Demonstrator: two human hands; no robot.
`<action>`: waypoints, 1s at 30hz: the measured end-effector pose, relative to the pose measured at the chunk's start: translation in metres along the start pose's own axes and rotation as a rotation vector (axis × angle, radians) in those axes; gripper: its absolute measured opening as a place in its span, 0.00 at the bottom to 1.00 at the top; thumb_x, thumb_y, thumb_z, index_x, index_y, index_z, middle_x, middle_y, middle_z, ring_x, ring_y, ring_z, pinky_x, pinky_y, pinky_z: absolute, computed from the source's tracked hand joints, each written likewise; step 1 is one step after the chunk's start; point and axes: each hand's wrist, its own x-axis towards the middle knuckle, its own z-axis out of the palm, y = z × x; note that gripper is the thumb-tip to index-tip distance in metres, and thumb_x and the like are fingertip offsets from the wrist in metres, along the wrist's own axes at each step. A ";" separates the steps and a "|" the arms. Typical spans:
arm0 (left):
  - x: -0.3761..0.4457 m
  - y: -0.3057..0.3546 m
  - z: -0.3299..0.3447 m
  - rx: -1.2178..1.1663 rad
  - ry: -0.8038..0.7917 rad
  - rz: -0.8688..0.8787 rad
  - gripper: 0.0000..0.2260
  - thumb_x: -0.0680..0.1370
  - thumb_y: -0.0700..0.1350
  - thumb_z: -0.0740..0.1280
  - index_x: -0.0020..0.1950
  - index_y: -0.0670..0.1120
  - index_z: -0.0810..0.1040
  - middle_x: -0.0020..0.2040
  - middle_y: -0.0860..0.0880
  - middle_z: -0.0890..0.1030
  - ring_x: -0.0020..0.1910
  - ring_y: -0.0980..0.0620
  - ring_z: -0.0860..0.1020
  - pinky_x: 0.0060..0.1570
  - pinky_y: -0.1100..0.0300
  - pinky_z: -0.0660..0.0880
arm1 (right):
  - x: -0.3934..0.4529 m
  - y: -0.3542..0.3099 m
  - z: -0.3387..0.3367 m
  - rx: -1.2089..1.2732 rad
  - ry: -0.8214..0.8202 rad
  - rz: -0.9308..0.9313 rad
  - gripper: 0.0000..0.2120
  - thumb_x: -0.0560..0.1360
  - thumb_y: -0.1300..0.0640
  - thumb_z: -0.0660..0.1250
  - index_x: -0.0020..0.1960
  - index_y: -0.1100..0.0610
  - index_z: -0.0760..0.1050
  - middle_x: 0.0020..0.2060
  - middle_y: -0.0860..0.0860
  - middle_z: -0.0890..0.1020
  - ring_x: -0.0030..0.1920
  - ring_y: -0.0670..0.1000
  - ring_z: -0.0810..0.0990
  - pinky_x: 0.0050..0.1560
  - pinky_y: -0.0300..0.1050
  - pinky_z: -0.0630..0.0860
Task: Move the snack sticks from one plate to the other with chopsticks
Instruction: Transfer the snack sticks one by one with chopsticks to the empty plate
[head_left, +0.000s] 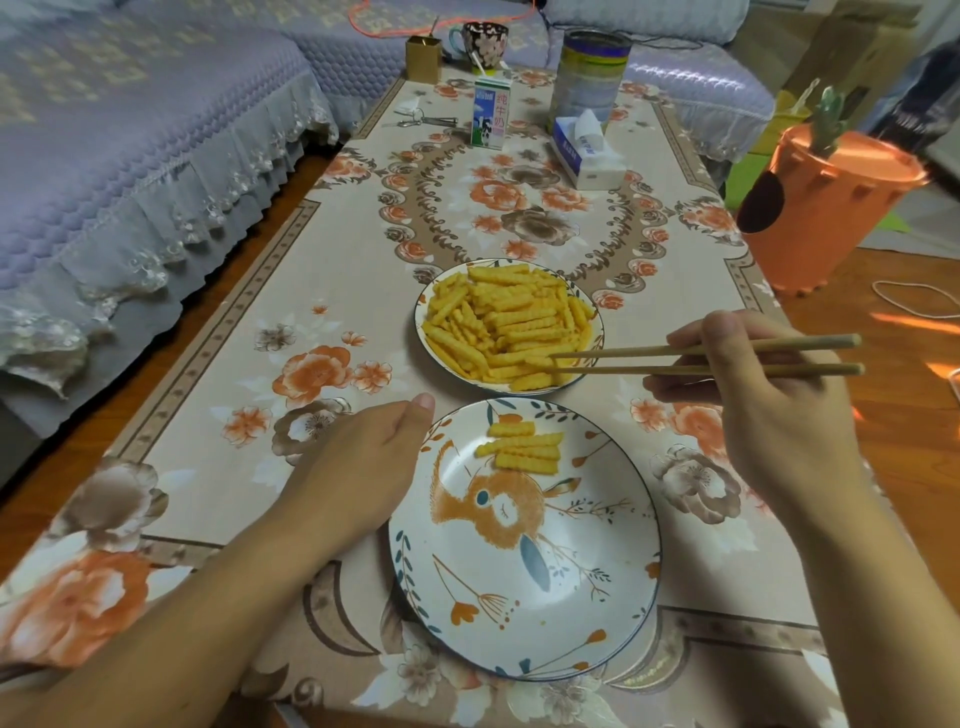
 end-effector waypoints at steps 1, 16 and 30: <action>0.000 0.000 0.000 0.000 0.002 -0.005 0.31 0.82 0.67 0.45 0.49 0.48 0.81 0.41 0.50 0.84 0.44 0.52 0.82 0.52 0.46 0.79 | 0.000 0.000 0.000 0.005 0.000 -0.005 0.15 0.80 0.49 0.60 0.48 0.58 0.80 0.40 0.58 0.84 0.36 0.52 0.87 0.39 0.41 0.84; 0.000 0.000 0.000 0.004 -0.003 -0.005 0.30 0.82 0.67 0.45 0.50 0.49 0.80 0.43 0.51 0.84 0.45 0.52 0.81 0.53 0.47 0.78 | -0.007 -0.016 -0.004 -0.072 -0.097 -0.054 0.13 0.77 0.51 0.65 0.44 0.60 0.80 0.36 0.55 0.86 0.31 0.53 0.86 0.36 0.49 0.84; 0.001 -0.001 0.001 0.015 0.009 0.017 0.32 0.81 0.69 0.44 0.46 0.48 0.79 0.39 0.50 0.83 0.42 0.52 0.81 0.50 0.46 0.79 | -0.002 -0.013 -0.007 0.030 -0.046 0.024 0.18 0.79 0.49 0.62 0.45 0.62 0.80 0.37 0.61 0.84 0.32 0.56 0.86 0.37 0.47 0.85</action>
